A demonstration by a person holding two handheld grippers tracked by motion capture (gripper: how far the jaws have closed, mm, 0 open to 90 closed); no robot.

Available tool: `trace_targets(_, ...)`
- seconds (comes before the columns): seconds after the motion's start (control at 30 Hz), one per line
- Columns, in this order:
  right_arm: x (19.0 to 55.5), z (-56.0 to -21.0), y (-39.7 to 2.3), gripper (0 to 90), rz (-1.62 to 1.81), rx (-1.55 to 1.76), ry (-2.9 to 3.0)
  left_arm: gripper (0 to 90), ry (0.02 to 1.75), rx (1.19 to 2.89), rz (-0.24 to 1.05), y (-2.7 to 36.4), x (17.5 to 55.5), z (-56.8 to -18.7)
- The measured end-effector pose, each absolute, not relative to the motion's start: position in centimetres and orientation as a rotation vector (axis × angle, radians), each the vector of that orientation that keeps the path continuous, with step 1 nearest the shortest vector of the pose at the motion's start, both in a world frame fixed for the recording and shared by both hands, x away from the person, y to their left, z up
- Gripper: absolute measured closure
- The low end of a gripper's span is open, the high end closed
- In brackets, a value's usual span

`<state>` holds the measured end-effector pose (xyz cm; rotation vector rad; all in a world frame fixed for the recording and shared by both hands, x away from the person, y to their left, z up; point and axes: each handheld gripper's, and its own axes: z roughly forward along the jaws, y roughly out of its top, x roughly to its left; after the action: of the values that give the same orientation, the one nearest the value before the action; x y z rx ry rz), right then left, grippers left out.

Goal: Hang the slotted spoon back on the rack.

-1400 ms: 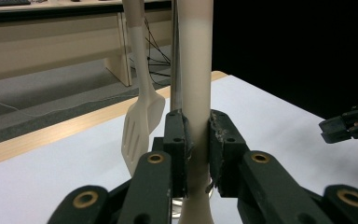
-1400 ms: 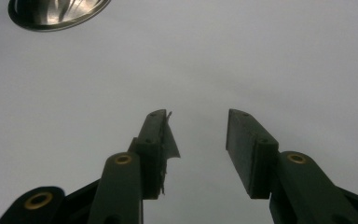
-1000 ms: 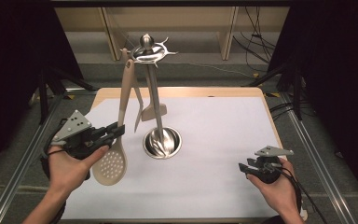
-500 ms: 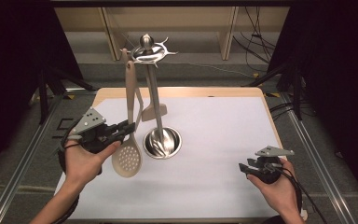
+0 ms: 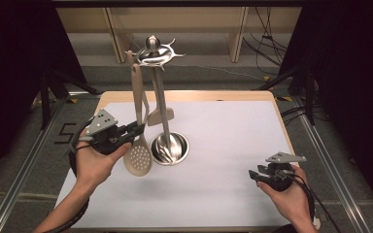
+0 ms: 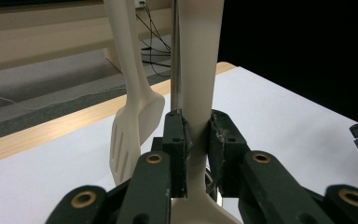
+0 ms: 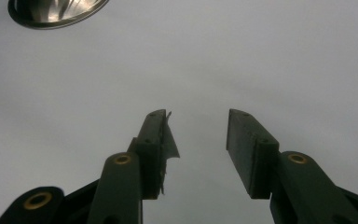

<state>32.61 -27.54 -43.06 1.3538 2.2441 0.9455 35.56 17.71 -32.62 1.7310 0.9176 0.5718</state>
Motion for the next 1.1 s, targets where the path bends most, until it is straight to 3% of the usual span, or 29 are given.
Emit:
trace_targets(0.7, 32.3, -43.0, -27.1, 58.2, 0.949, 1.46, 2.235, 73.5, 0.894, 1.739, 0.584, 17.7, 35.5, -32.7)
trace_targets(1.1, 32.5, -43.3, -27.4, 57.6, 0.967, 1.376, 2.223, 59.2, 0.887, 1.692, 0.657, 20.6, 33.5, -33.7)
